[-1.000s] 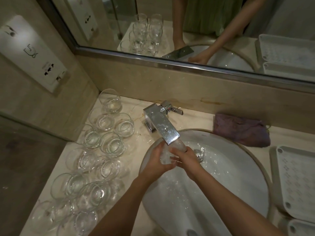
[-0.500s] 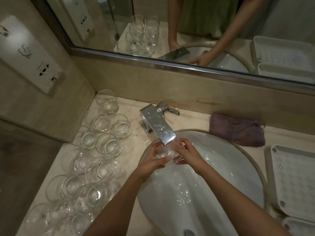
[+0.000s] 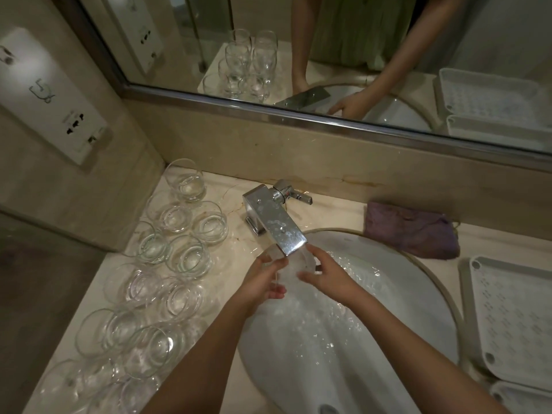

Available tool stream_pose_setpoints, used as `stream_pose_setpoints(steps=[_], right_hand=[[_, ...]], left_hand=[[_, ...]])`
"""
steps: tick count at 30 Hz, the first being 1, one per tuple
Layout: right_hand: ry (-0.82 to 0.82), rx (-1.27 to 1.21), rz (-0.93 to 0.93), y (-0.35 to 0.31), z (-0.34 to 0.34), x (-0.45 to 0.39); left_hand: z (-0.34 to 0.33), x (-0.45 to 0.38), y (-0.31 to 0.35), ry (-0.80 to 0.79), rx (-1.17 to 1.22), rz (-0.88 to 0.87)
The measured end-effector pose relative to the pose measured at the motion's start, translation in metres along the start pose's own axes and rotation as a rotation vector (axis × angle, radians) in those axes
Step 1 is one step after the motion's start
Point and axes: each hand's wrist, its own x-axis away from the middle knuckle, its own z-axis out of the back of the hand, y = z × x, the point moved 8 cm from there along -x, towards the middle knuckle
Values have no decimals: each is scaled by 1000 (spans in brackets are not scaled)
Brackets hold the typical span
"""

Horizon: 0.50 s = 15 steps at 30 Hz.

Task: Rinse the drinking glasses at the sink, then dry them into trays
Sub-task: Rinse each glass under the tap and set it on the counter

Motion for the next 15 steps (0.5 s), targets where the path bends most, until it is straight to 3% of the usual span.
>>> stream_pose_setpoints(steps=[4,8,15], right_hand=[[-62,377,174,-17,-12,-1],[12,476,192,-21,-17,-6],[-65,-189,29,-1,-14,-4]], left_hand=[[-2,-1,0,61,-122,25],[-5,6,5,52,-136,-5],[-4,23,33,-163,-357,-251]])
